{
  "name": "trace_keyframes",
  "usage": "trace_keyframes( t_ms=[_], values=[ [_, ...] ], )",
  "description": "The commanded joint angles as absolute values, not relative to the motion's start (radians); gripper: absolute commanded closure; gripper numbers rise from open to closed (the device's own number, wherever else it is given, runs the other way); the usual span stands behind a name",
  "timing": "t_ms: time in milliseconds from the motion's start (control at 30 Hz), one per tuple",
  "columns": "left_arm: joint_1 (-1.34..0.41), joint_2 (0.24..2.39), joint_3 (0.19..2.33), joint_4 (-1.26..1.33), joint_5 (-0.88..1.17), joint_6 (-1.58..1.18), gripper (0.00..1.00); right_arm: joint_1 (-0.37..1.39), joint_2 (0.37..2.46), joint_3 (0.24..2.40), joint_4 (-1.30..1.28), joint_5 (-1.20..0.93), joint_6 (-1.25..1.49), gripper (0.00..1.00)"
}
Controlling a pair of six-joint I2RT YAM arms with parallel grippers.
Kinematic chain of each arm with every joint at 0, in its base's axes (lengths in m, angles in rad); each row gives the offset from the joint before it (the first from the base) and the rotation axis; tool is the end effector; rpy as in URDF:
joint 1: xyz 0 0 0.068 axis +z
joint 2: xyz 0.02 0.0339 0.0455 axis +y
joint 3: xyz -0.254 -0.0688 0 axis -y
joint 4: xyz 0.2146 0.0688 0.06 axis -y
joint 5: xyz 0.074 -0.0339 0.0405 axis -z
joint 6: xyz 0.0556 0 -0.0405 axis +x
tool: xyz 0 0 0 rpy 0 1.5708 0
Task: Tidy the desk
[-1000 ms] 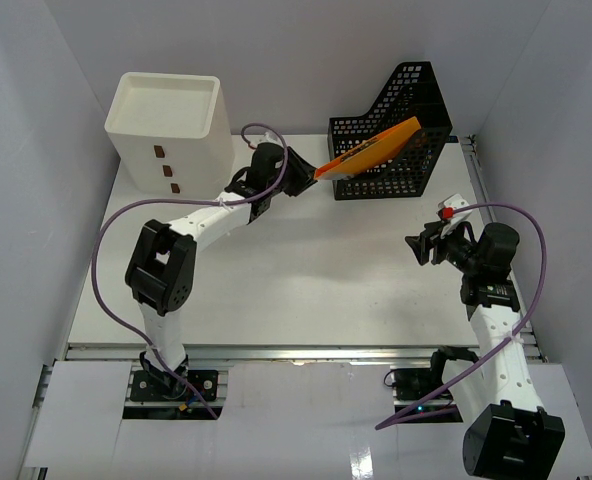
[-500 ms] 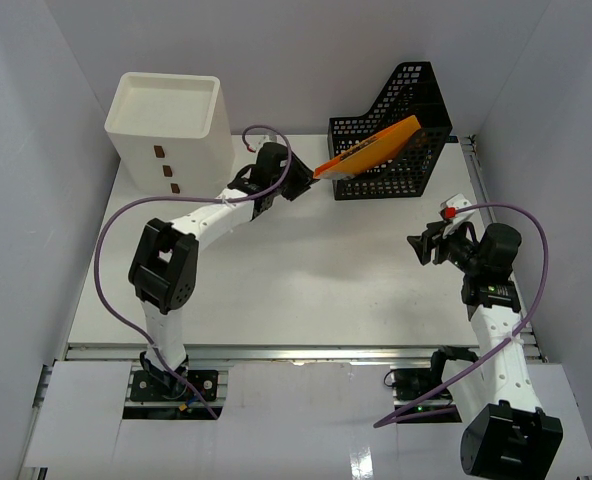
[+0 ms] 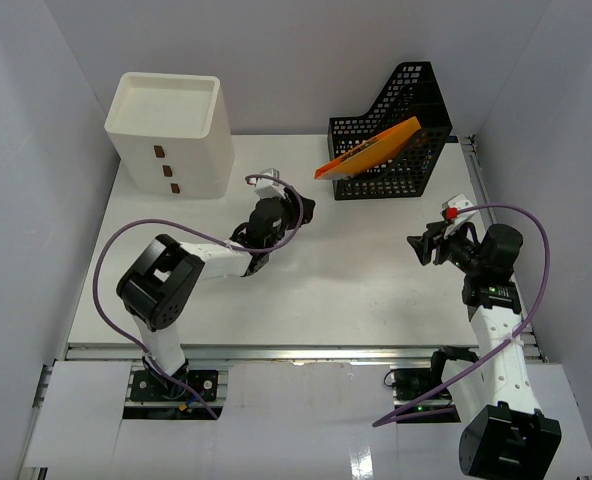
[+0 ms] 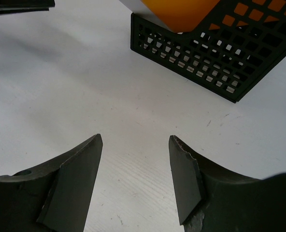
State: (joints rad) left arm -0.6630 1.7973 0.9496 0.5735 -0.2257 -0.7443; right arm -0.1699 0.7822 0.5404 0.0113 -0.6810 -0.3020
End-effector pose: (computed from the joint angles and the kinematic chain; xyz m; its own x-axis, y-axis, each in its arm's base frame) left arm 0.3130 -0.2287 0.2051 -0.4483 -0.4876 -0.7491 0.1718 0.7755 -0.6076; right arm 0.1800 0.0046 0.2726 -0.0744 -0.2217 -0.9723 -0.5183 0.8415 -0.1522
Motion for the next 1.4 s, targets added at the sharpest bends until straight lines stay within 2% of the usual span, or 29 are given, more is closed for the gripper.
trace_keyframes(
  t_ms=[0,200,300,433,567,867,1367],
  values=[
    [-0.704,1.781,0.915,1.096,-0.344,-0.406,0.42,-0.176,0.771,0.535,0.058,-0.702,-0.290,0.36],
    [-0.759,1.889,0.983,1.231,-0.511,-0.337,0.35,-0.179,0.772,0.535,0.058,-0.697,-0.291,0.36],
    [-0.797,1.919,1.036,1.247,-0.569,-0.306,0.34,-0.179,0.774,0.535,0.058,-0.699,-0.294,0.36],
    [-0.848,1.952,1.114,1.243,-0.690,-0.255,0.25,-0.179,0.775,0.537,0.057,-0.701,-0.293,0.36],
    [-0.888,1.986,1.211,1.198,-0.799,-0.176,0.22,-0.181,0.774,0.537,0.055,-0.696,-0.293,0.36],
    [-0.893,2.067,1.234,1.385,-0.764,-0.061,0.10,-0.183,0.772,0.537,0.055,-0.698,-0.293,0.36],
    [-0.894,2.194,1.580,1.219,-0.563,-0.036,0.09,-0.192,0.771,0.539,0.055,-0.695,-0.295,0.36]
  ],
)
